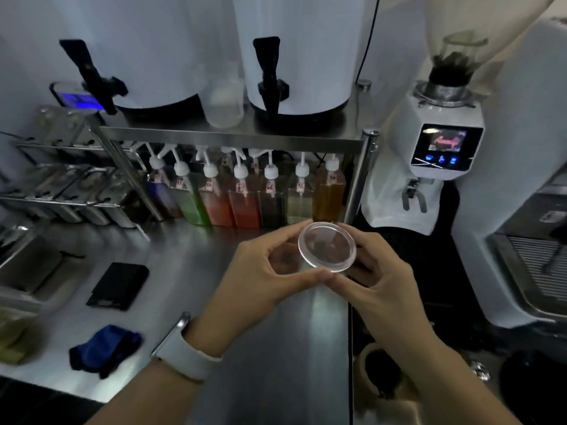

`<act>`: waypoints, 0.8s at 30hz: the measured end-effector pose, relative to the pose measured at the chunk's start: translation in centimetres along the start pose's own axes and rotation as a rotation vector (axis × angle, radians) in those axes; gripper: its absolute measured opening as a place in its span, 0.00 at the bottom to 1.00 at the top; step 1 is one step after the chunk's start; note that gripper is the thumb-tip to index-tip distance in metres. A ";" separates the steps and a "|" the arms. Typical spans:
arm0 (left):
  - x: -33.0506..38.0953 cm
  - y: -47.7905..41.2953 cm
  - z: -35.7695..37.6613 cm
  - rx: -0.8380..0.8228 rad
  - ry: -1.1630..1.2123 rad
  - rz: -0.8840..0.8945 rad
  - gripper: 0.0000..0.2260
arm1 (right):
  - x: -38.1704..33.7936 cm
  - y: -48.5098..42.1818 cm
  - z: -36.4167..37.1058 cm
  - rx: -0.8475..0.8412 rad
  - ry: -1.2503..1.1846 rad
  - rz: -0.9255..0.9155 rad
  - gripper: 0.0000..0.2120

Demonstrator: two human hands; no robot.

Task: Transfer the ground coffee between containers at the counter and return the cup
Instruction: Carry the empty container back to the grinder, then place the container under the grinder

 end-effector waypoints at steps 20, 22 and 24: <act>0.9 -18.7 2.9 -0.080 0.059 0.145 0.25 | 0.4 -16.4 -1.7 0.173 0.106 -0.079 0.27; 1.2 -19.7 2.8 -0.060 0.060 0.143 0.24 | -0.2 -17.9 -1.7 0.133 0.132 -0.108 0.25; 1.2 -20.9 2.9 -0.056 0.061 0.134 0.25 | -0.4 -19.5 -2.0 0.114 0.175 -0.124 0.26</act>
Point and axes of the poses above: each hand's wrist, its own y-axis away from the middle knuckle, its own z-axis out of the palm, x = y × z, the point moved 2 cm from there along -y, towards the middle knuckle, and after that the axes turned 11 degrees about x, right-handed, at the moved point
